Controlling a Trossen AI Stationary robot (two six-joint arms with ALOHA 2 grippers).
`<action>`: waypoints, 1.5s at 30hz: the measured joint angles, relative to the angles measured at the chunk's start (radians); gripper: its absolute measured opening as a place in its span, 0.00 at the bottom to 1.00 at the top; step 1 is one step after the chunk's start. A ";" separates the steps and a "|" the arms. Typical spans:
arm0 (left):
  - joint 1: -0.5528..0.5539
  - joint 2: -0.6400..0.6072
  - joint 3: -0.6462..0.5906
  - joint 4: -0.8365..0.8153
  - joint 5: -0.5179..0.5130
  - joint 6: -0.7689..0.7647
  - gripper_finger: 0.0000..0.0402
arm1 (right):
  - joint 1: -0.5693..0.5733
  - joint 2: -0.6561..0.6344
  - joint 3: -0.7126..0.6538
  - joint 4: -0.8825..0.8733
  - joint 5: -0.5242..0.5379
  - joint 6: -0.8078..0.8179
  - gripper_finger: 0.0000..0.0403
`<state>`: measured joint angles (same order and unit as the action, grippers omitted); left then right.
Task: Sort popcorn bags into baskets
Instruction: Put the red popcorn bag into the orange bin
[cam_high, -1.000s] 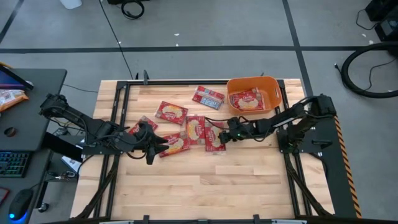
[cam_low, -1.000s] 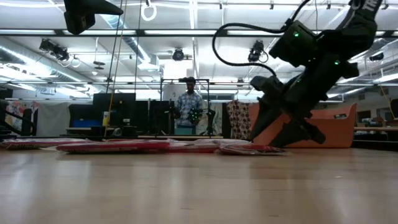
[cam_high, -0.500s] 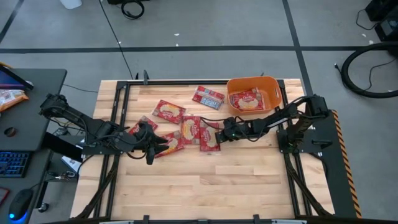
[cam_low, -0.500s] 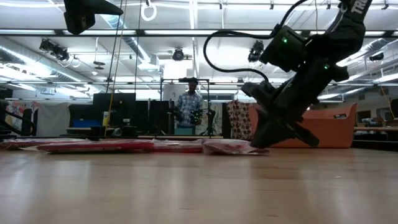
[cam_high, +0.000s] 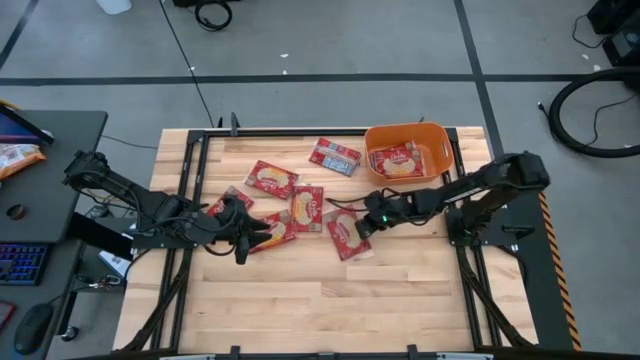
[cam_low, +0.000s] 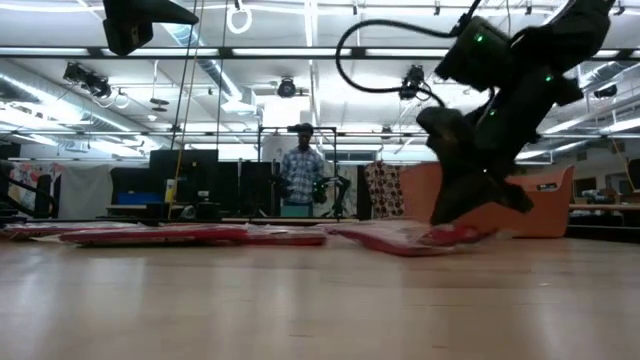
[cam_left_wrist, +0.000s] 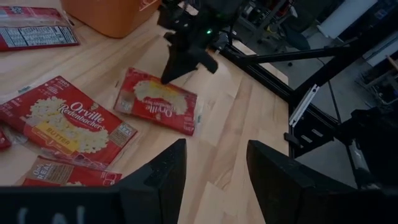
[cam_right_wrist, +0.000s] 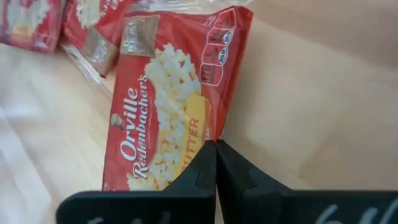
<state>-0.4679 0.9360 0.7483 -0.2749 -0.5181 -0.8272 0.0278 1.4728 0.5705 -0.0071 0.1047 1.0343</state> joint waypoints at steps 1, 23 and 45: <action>0.000 0.000 0.000 -0.001 -0.003 0.001 0.43 | 0.009 -0.022 0.000 -0.025 0.016 -0.014 0.01; 0.000 0.000 0.000 -0.002 -0.082 0.028 0.43 | 0.057 -0.295 0.003 -0.338 0.069 -0.204 0.00; 0.000 0.000 0.000 -0.010 -0.125 0.027 0.43 | 0.121 -0.028 0.163 -0.358 0.001 -0.402 0.32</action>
<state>-0.4679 0.9363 0.7483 -0.2847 -0.6434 -0.7998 0.1492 1.4449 0.7334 -0.3654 0.1053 0.6320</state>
